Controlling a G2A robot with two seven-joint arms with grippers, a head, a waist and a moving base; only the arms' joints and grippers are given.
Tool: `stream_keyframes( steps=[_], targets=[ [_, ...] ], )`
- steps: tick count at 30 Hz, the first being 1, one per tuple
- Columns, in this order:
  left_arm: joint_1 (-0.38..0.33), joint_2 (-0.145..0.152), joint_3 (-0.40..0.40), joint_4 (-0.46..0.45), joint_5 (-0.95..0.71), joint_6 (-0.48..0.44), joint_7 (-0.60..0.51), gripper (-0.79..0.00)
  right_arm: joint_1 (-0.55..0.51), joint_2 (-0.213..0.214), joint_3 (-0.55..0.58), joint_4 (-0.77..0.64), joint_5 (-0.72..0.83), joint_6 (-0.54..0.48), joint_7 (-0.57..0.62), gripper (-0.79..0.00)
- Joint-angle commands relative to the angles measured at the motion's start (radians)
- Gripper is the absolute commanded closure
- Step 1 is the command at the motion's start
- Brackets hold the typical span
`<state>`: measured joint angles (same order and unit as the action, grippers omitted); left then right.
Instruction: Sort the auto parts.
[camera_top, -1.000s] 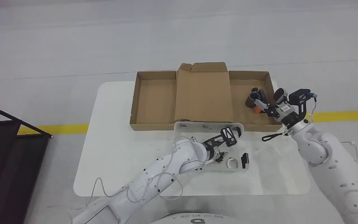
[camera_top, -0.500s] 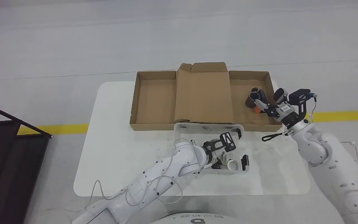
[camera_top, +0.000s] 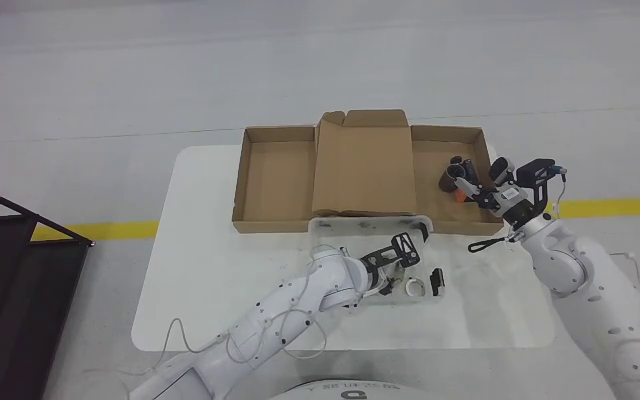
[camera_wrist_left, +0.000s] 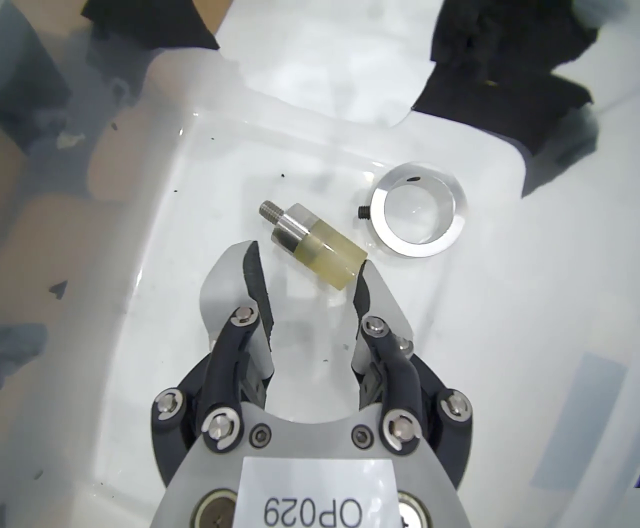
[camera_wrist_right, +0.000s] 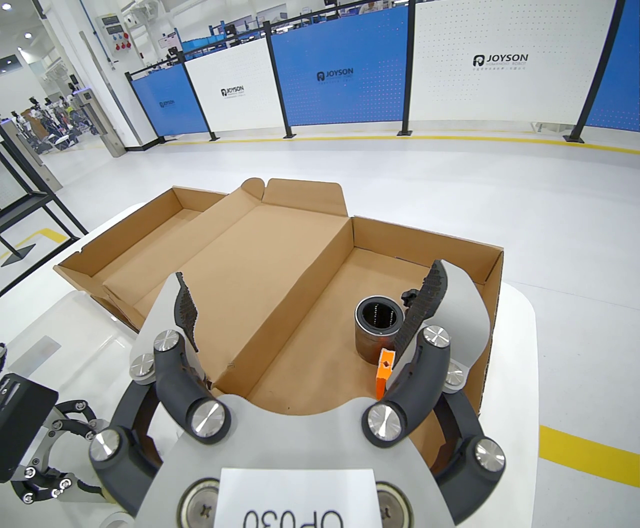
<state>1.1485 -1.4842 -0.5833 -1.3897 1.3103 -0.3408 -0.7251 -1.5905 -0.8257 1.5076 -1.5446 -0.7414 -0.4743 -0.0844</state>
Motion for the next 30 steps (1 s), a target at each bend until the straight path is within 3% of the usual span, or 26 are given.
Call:
stream_keyframes(
  steps=[1,6,8,9,21,22,24,30],
  targets=[
    [0.000,0.000,0.000,0.001,-0.001,0.000,0.003,-0.225,0.000,0.000,0.000,0.000,0.000,-0.001,0.000,-0.785],
    [0.000,0.000,0.000,0.001,-0.001,-0.006,0.008,-0.148,0.000,0.000,0.000,0.000,0.000,-0.001,0.000,-0.785],
    [0.000,0.000,0.000,-0.001,0.000,-0.008,0.010,-0.083,0.000,0.000,0.000,0.000,0.000,-0.001,0.000,-0.785],
    [0.001,0.000,0.000,-0.004,0.002,-0.009,0.015,0.000,0.000,0.000,0.000,0.000,0.000,-0.001,0.000,-0.785],
    [0.030,0.012,-0.011,-0.074,0.040,-0.013,0.054,0.000,0.000,0.000,0.000,0.000,0.000,-0.001,0.000,-0.785],
    [0.033,0.013,-0.013,-0.077,0.042,-0.011,0.061,-0.292,0.000,0.000,0.000,0.000,0.000,-0.001,0.000,-0.785],
    [0.036,0.014,-0.016,-0.078,0.045,-0.008,0.072,-0.785,0.000,0.000,0.000,0.000,0.000,-0.001,0.000,-0.785],
    [0.043,0.018,-0.033,-0.106,0.062,0.013,0.118,-0.785,0.000,0.000,0.000,0.000,0.000,-0.001,0.000,-0.785]
  ],
)
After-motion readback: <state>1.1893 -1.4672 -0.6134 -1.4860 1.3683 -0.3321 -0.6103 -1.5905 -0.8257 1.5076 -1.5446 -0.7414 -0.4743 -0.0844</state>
